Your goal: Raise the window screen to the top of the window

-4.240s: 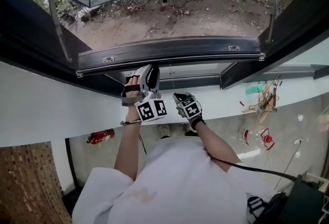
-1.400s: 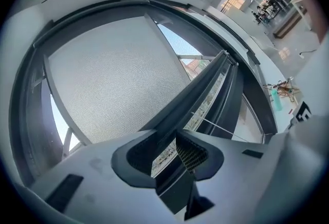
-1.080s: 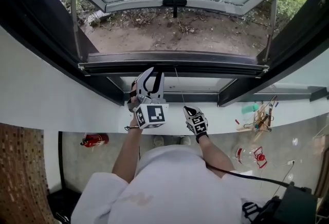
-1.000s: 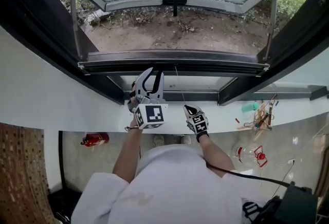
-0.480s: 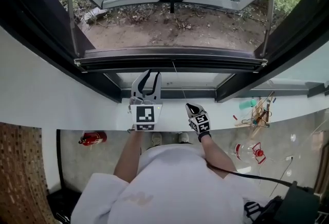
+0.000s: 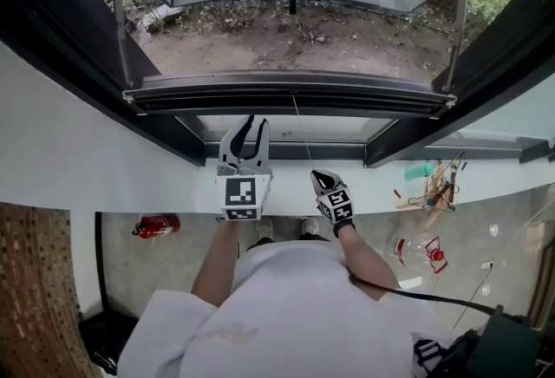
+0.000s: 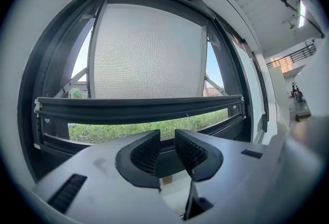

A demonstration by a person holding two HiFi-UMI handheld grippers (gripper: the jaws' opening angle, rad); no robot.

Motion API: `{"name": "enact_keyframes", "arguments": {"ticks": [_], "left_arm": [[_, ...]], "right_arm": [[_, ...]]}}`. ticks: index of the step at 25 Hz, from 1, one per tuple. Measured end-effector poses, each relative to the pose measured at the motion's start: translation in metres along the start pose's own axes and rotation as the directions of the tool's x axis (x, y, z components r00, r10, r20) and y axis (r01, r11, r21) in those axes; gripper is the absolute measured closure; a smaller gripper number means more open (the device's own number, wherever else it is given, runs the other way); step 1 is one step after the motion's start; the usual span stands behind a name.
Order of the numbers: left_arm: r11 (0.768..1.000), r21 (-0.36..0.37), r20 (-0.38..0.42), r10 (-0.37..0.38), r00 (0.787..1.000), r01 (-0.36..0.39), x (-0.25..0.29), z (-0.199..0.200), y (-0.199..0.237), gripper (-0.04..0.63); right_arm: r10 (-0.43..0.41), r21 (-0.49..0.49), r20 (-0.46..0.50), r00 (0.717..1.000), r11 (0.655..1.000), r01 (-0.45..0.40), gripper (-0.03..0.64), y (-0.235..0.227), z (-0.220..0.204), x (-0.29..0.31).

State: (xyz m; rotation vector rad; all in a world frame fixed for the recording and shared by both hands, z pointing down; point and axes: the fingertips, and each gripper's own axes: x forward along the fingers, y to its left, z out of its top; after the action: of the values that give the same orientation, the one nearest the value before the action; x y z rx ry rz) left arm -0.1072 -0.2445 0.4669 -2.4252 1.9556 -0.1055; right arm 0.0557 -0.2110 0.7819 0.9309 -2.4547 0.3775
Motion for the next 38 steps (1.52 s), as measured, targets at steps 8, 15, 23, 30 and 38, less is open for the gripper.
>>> {"name": "enact_keyframes", "arguments": {"ticks": [8, 15, 23, 30, 38], "left_arm": [[0.999, -0.033, 0.006, 0.000, 1.000, 0.000, -0.009, -0.002, -0.002, 0.518], [0.999, -0.042, -0.008, 0.002, 1.000, -0.003, -0.009, -0.004, -0.002, 0.538], [0.998, -0.060, -0.002, 0.016, 1.000, -0.016, -0.009, -0.004, 0.001, 0.583], [0.997, -0.072, -0.001, 0.002, 1.000, -0.003, -0.010, -0.004, -0.003, 0.586], [0.996, -0.091, -0.037, 0.001, 0.999, -0.005, -0.010, -0.015, -0.004, 0.588]], "right_arm": [[0.007, -0.002, 0.032, 0.999, 1.000, -0.007, 0.617, 0.002, 0.014, 0.003], [0.021, -0.023, 0.106, 0.994, 1.000, -0.018, 0.615, 0.005, 0.047, 0.010], [0.028, -0.048, 0.140, 0.990, 0.999, -0.022, 0.615, 0.008, 0.062, 0.011], [0.017, -0.035, 0.171, 0.985, 0.999, -0.011, 0.617, 0.006, 0.070, 0.004], [0.034, -0.082, 0.229, 0.973, 0.996, -0.016, 0.617, 0.014, 0.096, -0.002]]}}
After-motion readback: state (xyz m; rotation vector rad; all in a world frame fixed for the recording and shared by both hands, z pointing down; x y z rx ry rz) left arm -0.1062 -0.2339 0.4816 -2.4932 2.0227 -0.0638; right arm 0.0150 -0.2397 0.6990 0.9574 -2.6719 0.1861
